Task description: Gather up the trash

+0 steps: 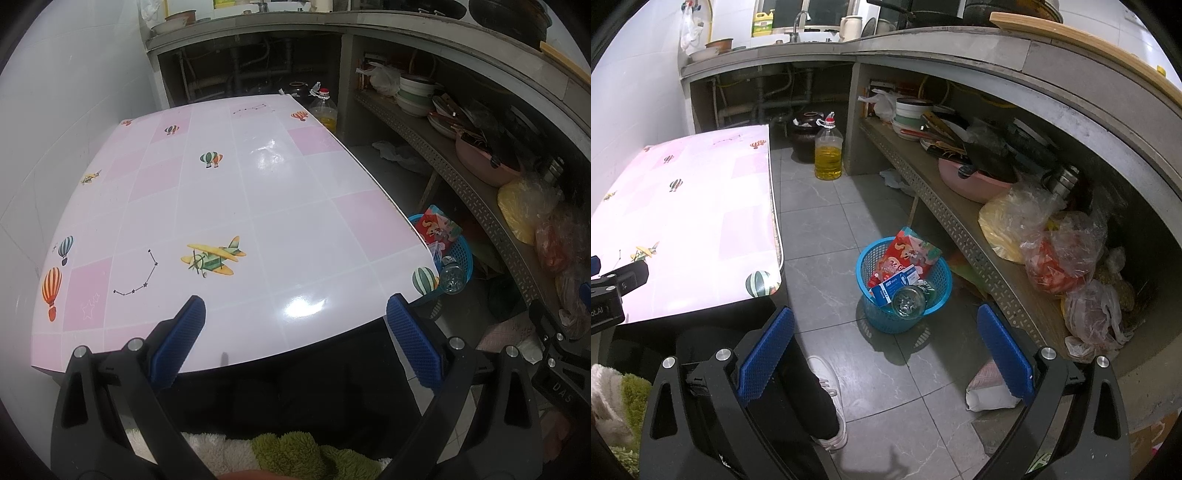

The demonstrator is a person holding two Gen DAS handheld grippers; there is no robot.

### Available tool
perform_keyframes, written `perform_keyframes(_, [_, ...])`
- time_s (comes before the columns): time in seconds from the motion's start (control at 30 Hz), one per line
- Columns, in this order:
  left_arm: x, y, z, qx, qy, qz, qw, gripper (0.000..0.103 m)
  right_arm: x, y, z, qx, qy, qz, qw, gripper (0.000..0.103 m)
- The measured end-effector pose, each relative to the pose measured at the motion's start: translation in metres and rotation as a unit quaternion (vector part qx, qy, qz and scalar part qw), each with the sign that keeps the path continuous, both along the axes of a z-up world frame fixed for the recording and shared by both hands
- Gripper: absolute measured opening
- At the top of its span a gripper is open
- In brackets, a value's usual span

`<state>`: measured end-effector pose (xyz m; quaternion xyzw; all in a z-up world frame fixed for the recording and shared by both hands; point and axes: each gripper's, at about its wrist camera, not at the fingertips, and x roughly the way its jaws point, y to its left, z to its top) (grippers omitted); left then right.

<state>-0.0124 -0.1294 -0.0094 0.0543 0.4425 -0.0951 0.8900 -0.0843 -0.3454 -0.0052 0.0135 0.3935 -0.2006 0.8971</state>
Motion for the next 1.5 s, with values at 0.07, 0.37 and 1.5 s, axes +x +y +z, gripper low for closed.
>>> perform_keyframes(0.07, [-0.0002,-0.0008,0.0000,-0.001,0.000,0.002,1.0000,0.095,-0.0001,-0.0001,-0.0001,0.000,0.000,0.000,1.000,0.096])
perform_keyframes(0.37, [-0.0012,-0.0019,-0.0016,-0.002,0.003,0.003,1.0000,0.095,-0.0001,0.0001,-0.0002,0.000,0.000,0.000,1.000,0.096])
perform_keyframes(1.5, [-0.0033,-0.0054,-0.0054,-0.001,0.007,0.005,1.0000,0.095,0.0021,0.0003,0.0001,0.001,0.000,0.001,1.000,0.096])
